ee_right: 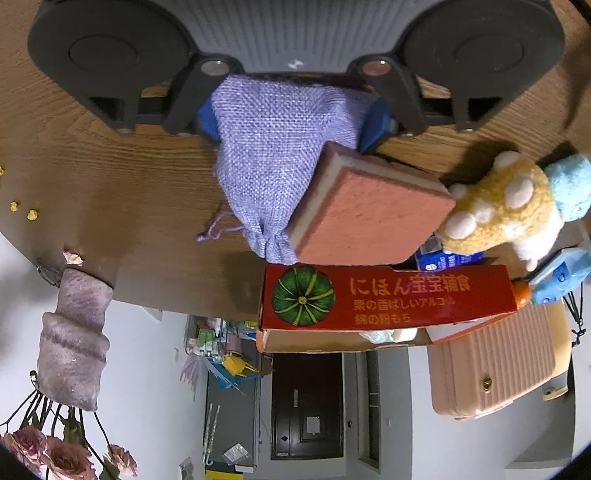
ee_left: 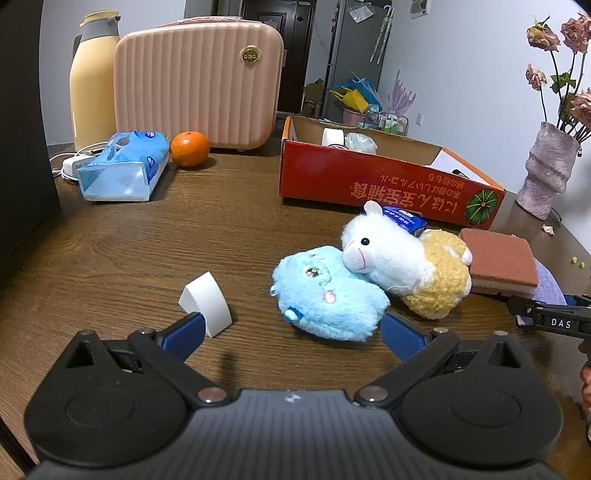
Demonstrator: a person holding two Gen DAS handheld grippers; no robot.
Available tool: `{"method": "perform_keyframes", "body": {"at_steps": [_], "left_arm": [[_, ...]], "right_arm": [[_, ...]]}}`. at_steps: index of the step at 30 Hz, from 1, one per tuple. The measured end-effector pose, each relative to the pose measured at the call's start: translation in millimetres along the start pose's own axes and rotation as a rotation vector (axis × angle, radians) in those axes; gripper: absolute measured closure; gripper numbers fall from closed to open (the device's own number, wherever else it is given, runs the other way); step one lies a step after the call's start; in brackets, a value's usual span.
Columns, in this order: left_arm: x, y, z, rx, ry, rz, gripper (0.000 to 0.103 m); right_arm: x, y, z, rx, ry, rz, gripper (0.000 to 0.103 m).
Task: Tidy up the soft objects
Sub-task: 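Lower the right tool onto the lavender drawstring pouch and close it, then lift the pouch with the right tool while the left tool approaches the white wedge sponge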
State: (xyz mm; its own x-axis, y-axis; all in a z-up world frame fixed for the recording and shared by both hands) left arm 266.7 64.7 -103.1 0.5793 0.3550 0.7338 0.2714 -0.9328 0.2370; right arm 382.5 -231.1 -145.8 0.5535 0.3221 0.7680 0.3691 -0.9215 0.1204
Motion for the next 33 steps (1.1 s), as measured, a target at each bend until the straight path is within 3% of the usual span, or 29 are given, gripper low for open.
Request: {"method": "perform_keyframes", "body": {"at_steps": [5, 11, 33], "left_arm": [[0.1, -0.3, -0.2, -0.007, 0.005, -0.004, 0.0], [0.7, -0.5, -0.9, -0.011, 0.01, -0.012, 0.0], [4.3, -2.2, -9.7, -0.015, 0.048, -0.02, 0.0]], "right_arm": [[1.2, -4.1, -7.1, -0.025, 0.029, -0.024, 0.057], [3.2, -5.9, -21.2, -0.054, 0.079, -0.024, 0.068], [5.0, 10.5, -83.4, -0.151, 0.275, 0.085, 0.069]]}}
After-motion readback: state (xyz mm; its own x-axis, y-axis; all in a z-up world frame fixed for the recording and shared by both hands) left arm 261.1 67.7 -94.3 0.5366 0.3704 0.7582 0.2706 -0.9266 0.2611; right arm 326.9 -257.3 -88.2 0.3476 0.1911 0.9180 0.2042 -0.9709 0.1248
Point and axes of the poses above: each gripper's, at about its wrist camera, not at the fingertips, and z roughly the way its jaws point, y to its right, x to its top, the point moved 9 cm from there along z, roughly the way its jaws point, and after that the axes turned 9 degrees about -z, right-handed, at the moved point
